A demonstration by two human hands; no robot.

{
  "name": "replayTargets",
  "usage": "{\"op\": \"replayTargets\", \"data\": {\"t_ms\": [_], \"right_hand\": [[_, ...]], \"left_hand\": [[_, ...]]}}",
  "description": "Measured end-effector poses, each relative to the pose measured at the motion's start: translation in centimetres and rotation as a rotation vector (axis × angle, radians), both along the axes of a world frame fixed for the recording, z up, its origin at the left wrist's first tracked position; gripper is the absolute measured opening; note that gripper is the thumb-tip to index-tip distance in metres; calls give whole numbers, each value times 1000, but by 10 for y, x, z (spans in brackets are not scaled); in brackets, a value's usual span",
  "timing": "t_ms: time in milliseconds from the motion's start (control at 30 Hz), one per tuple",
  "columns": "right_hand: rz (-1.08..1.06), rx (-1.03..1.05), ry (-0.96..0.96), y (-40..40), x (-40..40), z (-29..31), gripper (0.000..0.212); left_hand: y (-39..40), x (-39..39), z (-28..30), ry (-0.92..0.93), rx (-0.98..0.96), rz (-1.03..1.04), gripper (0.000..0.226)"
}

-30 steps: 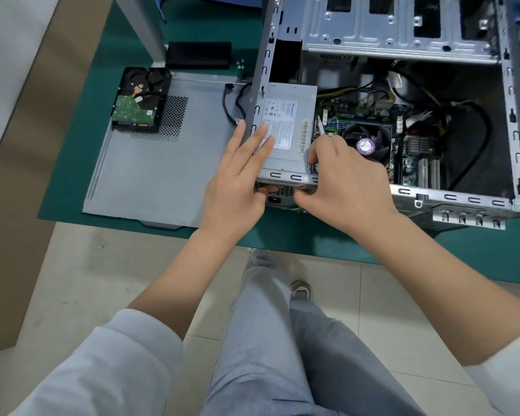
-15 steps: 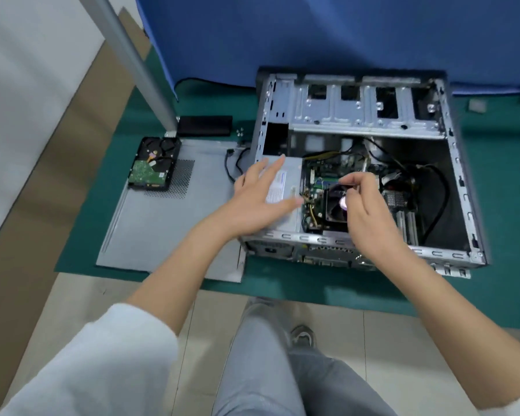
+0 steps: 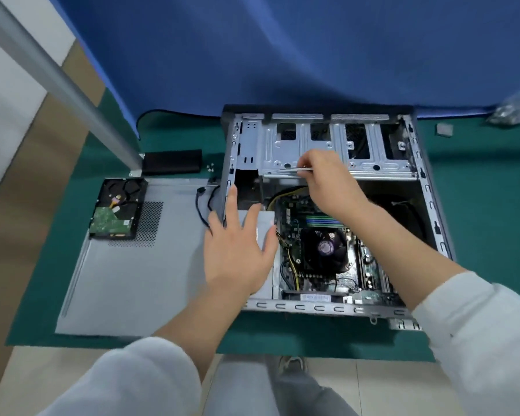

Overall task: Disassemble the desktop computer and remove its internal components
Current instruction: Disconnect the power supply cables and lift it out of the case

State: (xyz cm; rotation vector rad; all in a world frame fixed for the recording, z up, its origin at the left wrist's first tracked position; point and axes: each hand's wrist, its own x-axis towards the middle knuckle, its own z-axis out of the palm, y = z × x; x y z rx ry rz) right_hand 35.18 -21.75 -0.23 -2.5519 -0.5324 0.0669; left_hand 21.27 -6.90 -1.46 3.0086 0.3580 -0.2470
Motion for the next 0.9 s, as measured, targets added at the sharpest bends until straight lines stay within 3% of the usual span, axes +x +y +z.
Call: {"op": "replayTargets", "data": {"t_ms": [233,400,500,567,633,800,900], "right_hand": [[22,-23,-122,5,5,-19,17],[-11,-20,-131,-1,-6,-17,24],[140,78,-159,-12,-19,-10,23],[286,109,-16,-20,-31,-11,20],[372,55,112,-27,-43,-18,19],[564,-327,142,-34,-59,-48,26],[587,-322,89,-29,-59,-54,23]], "left_hand": [[0,1,1,36,57,-21,65],[-2,6,12,-33,94,-201,63],[-4,9,8,-111,-45,-407,51],[-5,15,6,-149,-116,-415,43],[-10,22,6,-134,-145,-313,37],[-12,31,3,-122,-209,-225,29],[-11,32,3,-148,-240,-223,30]]}}
